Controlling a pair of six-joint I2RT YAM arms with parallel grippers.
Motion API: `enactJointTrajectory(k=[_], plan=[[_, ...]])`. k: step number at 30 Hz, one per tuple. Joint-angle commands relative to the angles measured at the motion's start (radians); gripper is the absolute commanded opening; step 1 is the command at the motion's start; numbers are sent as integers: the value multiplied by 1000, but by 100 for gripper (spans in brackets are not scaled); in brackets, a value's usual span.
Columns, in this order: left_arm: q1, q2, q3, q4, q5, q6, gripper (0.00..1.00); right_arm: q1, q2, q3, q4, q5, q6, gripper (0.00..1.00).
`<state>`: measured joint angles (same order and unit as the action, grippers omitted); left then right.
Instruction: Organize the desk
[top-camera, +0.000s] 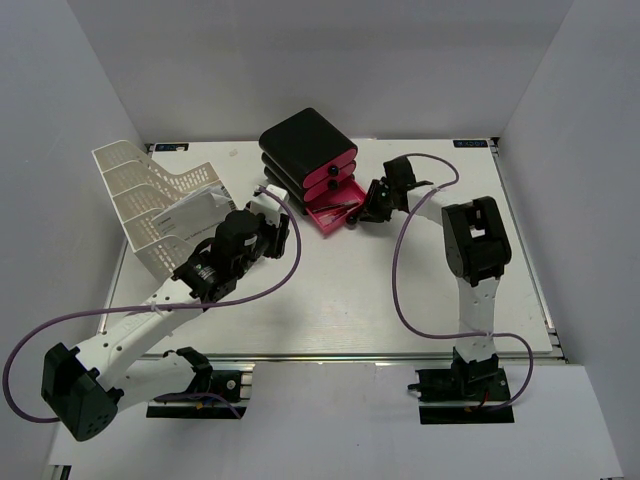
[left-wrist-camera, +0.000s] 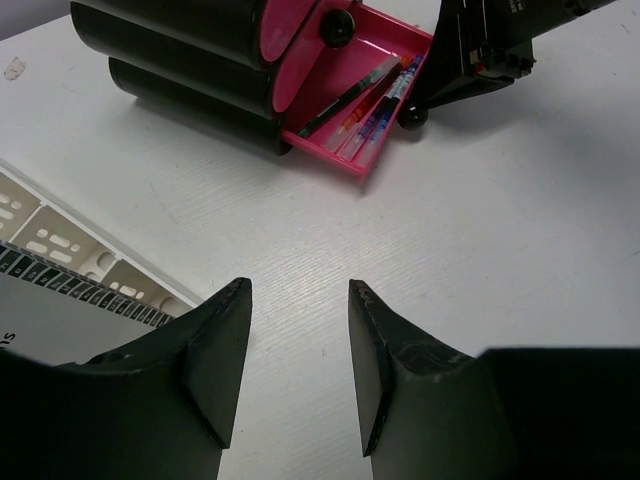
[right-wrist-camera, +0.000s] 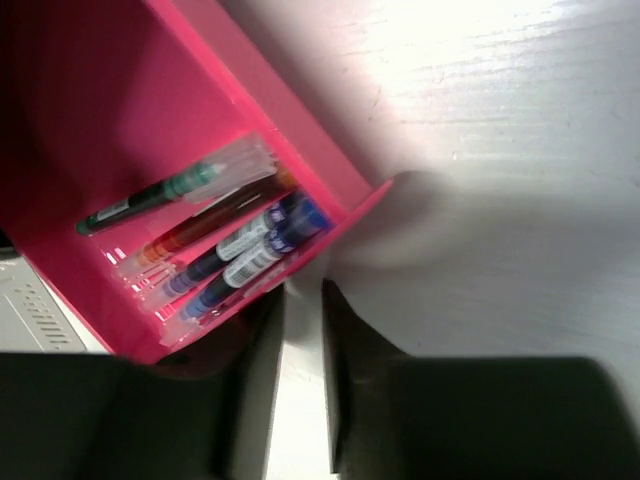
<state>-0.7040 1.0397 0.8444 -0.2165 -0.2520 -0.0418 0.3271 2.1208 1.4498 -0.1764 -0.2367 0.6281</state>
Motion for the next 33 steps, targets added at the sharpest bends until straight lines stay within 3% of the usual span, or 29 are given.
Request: enactJointTrajectory(k=[1, 8, 28, 33], plan=[[3, -4, -2, 5, -9, 3, 54, -3, 22, 50, 60, -39, 25, 33], [3, 0, -2, 5, -13, 3, 53, 0, 67, 104, 83, -58, 27, 51], [3, 13, -1, 2, -20, 6, 52, 0, 223, 310, 94, -114, 125, 53], [3, 20, 1, 2, -23, 8, 52, -3, 243, 330, 123, -151, 157, 58]])
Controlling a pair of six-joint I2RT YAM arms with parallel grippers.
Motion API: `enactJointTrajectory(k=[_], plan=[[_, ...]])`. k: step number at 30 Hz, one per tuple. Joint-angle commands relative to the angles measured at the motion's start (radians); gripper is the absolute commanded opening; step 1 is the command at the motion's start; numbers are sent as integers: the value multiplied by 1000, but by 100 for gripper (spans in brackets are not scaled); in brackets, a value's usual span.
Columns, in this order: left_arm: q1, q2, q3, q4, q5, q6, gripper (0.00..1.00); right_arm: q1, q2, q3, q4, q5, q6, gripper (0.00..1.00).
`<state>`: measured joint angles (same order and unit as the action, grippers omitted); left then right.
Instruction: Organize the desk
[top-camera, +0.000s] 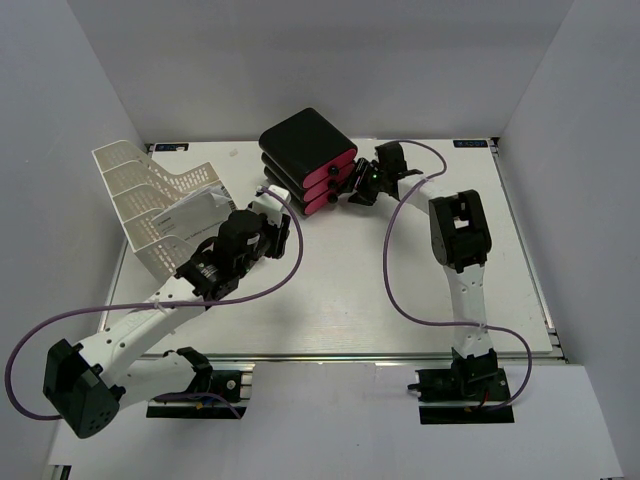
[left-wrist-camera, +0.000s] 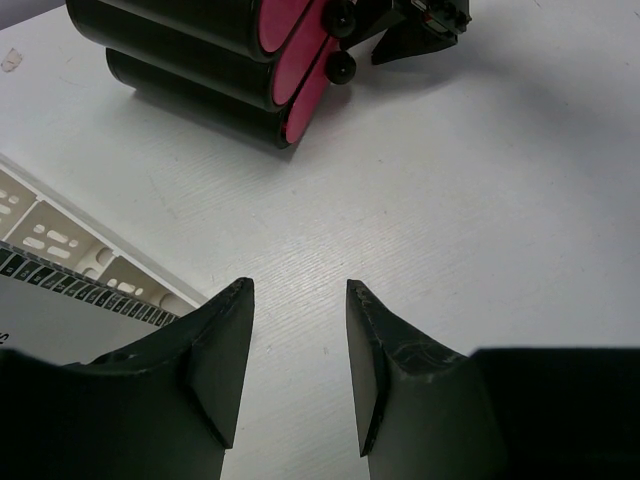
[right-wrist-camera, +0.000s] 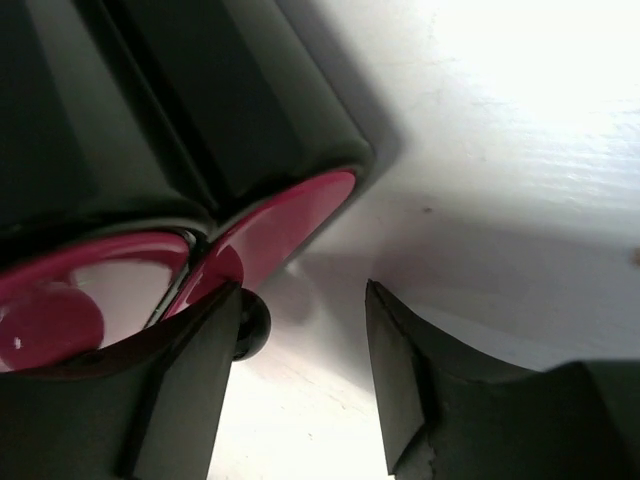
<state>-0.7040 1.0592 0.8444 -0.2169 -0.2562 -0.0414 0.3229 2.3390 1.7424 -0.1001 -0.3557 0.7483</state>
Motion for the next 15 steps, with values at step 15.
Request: enactJointTrajectory(k=[15], plan=[[3, 10, -4, 2, -35, 9, 47, -21, -59, -104, 43, 35, 11, 60]])
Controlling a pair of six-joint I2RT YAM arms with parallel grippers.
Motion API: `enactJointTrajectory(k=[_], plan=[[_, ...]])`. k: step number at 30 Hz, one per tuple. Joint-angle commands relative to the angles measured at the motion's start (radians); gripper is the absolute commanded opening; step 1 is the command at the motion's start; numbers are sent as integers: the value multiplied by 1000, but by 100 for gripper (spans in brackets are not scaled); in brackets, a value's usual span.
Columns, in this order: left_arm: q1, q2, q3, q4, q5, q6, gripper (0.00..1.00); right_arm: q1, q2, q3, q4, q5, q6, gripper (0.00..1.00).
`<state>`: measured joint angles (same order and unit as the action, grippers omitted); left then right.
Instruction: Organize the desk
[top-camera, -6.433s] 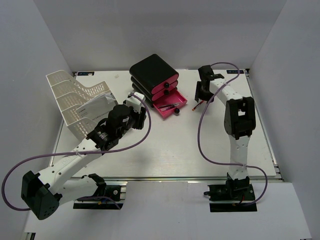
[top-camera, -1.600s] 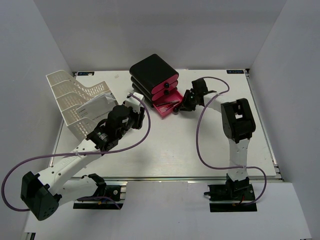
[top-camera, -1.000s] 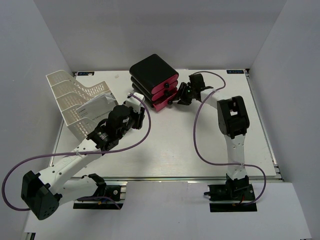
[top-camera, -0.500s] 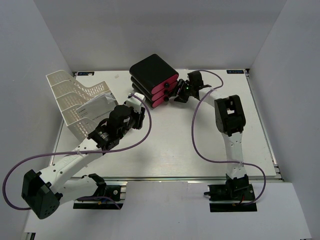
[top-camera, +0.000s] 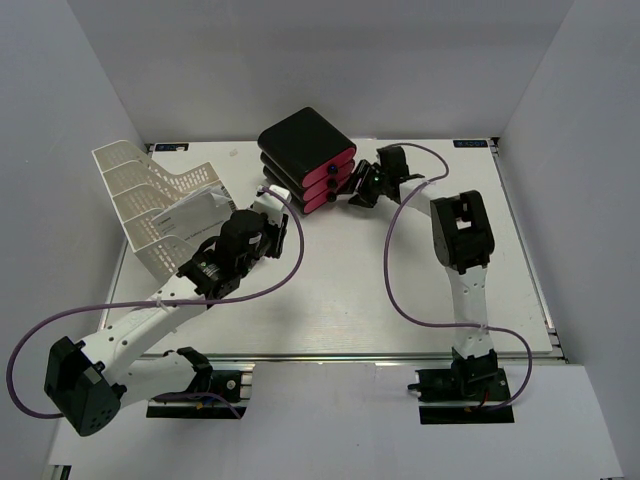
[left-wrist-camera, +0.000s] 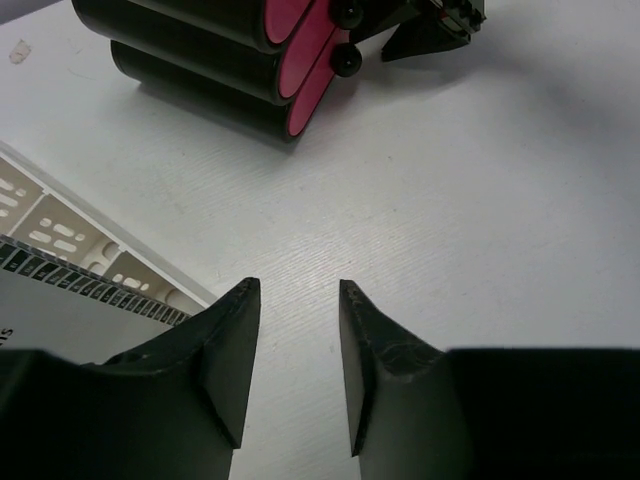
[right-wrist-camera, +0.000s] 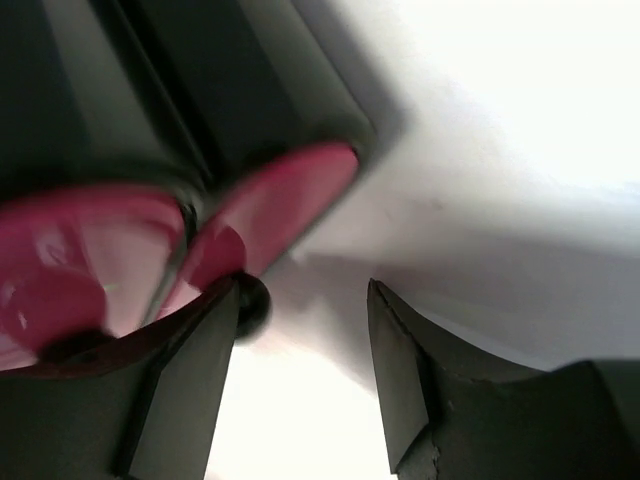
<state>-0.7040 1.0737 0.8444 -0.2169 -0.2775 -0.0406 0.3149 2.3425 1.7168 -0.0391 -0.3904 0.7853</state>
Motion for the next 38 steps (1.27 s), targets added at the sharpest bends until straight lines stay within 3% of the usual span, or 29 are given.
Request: enactJointTrajectory(k=[1, 5, 8, 10, 13, 14, 17, 18, 23, 26, 30, 38], plan=[[3, -8, -4, 2, -14, 8, 41, -17, -122, -144, -10, 84, -41, 60], [3, -17, -11, 13, 18, 15, 24, -30, -287, -276, -59, 140, -260, 65], [3, -34, -24, 28, 79, 25, 15, -37, -434, -380, -106, 110, -451, 89], [3, -47, -41, 51, 124, 30, 15, -40, -553, -434, -149, 93, -547, 89], [3, -81, -62, 76, 251, 38, 35, -43, -741, -557, -192, 154, -662, 89], [3, -87, -67, 85, 276, 69, 56, -40, -831, -607, -205, 172, -705, 89], [3, -104, -90, 100, 386, 90, 88, -43, -990, -661, -291, 225, -765, 89], [-12, -106, -96, 105, 405, 94, 92, -45, -1032, -680, -321, 243, -781, 89], [-3, -97, -96, 85, 558, 55, 98, -42, -1340, -841, -291, 275, -851, 89], [-3, -133, -151, 77, 564, 21, 98, -42, -1483, -954, -255, 280, -799, 89], [-21, -204, -205, 47, 511, 28, 98, -42, -1594, -1043, -231, 280, -794, 89], [-22, -193, -212, 37, 479, 38, 98, -60, -1696, -1160, -202, 372, -850, 89]])
